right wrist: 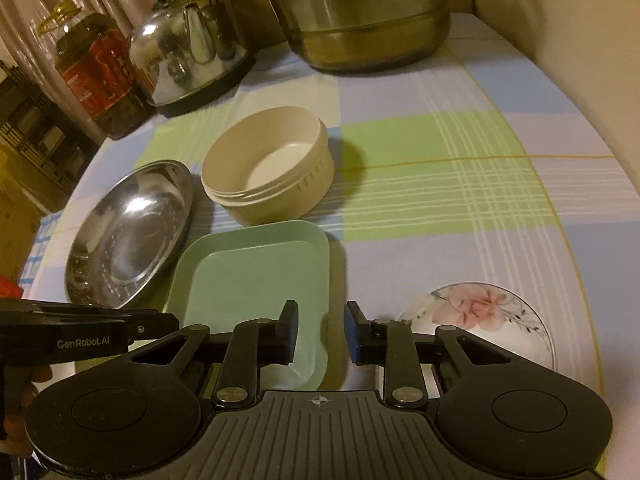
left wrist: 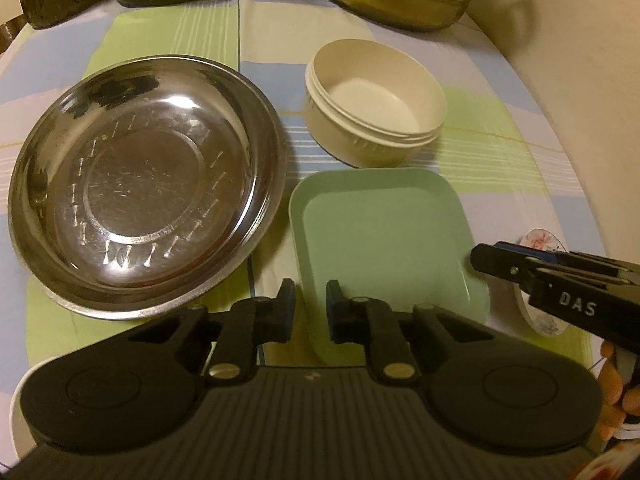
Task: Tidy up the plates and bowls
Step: 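Close the left gripper on the green plate's rim and lift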
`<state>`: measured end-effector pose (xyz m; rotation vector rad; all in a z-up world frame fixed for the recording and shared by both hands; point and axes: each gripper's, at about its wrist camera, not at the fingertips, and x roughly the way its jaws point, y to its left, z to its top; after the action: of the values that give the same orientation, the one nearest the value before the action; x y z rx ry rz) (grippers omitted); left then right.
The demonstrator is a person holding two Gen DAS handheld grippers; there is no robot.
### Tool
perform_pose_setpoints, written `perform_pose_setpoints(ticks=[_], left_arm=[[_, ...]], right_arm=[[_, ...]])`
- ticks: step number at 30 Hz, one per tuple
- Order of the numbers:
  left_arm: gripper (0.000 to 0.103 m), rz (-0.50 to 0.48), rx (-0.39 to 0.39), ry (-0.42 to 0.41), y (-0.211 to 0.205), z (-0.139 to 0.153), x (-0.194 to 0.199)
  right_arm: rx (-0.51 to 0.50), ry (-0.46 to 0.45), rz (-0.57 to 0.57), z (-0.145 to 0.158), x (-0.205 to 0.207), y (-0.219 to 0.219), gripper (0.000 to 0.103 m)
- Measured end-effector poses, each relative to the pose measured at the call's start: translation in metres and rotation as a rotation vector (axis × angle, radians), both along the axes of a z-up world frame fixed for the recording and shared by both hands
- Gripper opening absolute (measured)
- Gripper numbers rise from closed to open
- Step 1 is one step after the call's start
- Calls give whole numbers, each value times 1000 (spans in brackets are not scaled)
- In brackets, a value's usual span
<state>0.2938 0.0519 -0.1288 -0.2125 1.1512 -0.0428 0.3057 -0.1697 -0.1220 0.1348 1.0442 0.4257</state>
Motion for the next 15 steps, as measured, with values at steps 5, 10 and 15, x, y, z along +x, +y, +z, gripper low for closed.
perform_pose_setpoints(ticks=[5, 10, 15], left_arm=[[12, -6, -7, 9, 2, -5, 3], [7, -9, -7, 12, 1, -7, 4], [5, -16, -13, 13, 3, -7, 4]], right_arm=[[-44, 16, 10, -6, 4, 9, 20], [-57, 29, 12, -10, 6, 13, 11], [-73, 29, 1, -11, 5, 14, 4]])
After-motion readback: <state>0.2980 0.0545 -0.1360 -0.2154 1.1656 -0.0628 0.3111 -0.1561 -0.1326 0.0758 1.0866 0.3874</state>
